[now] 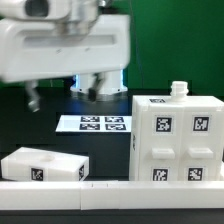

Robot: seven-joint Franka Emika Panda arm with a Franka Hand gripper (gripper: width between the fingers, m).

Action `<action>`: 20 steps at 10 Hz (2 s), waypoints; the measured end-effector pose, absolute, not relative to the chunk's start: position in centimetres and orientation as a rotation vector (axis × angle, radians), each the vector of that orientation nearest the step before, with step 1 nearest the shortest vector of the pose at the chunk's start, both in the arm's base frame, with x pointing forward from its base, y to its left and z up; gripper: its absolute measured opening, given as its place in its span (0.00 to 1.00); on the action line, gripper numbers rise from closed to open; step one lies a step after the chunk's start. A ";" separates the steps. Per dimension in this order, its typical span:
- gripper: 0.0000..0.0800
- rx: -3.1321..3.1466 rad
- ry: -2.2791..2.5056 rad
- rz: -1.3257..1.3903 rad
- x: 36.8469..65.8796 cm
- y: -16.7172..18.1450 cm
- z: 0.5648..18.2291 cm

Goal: Assemble cabinet

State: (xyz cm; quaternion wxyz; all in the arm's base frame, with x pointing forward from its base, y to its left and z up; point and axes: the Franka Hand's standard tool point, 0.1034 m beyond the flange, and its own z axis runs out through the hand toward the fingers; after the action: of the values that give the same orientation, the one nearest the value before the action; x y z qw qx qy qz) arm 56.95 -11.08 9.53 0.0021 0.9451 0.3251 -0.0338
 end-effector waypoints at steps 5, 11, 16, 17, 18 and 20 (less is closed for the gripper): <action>1.00 2.976 1.059 -0.145 56.0 -12.6 5.7; 1.00 2.853 1.244 -0.061 57.0 -13.1 2.7; 0.68 2.876 1.218 -0.084 56.5 -14.0 2.4; 0.69 2.876 1.218 -0.084 56.5 -14.0 2.4; 0.69 2.876 1.218 -0.084 56.5 -14.0 2.4; 0.69 2.833 1.302 -0.063 56.2 -13.7 2.9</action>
Offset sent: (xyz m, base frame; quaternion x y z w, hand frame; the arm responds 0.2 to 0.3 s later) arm 0.0000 0.0000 0.0000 0.0000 0.0000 0.0000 1.0000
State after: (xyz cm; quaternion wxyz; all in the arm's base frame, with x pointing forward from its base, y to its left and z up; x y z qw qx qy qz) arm 56.16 -13.67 2.94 0.0118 0.9084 0.4174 -0.0201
